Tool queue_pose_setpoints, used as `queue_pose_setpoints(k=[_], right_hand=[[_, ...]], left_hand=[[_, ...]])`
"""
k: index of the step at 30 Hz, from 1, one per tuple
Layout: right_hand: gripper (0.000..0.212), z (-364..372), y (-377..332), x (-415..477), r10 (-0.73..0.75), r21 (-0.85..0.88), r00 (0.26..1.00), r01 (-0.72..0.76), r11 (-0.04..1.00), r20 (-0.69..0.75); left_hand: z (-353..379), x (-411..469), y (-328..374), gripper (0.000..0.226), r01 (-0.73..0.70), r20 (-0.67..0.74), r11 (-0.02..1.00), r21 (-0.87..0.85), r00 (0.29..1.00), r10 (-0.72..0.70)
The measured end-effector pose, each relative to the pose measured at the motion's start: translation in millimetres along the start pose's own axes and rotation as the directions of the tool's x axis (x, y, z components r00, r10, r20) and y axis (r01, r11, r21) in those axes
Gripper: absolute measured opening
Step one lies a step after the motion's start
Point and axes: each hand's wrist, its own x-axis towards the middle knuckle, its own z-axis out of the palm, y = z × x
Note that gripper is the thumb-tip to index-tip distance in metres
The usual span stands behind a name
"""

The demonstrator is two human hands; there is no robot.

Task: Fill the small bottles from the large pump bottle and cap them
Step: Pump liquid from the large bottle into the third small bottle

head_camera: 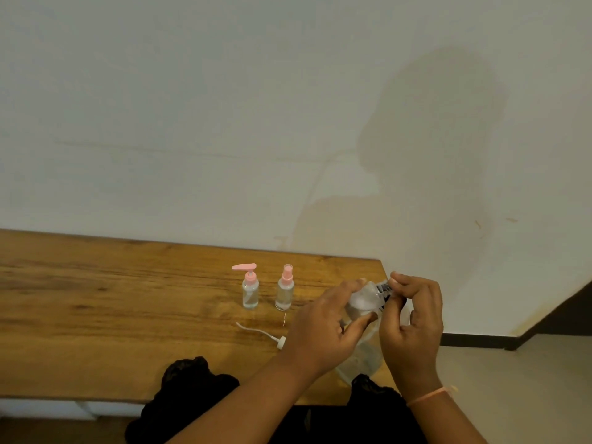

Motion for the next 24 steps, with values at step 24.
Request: queue_pose_setpoints(k=[24], right_hand=[[0.018,0,-4,1,-0.009,0.020,0.999,0.010,1.000,-0.044]], left_hand=[[4,0,-2,0.048,0.009,-0.026,0.999,-0.032,1.000,-0.009]])
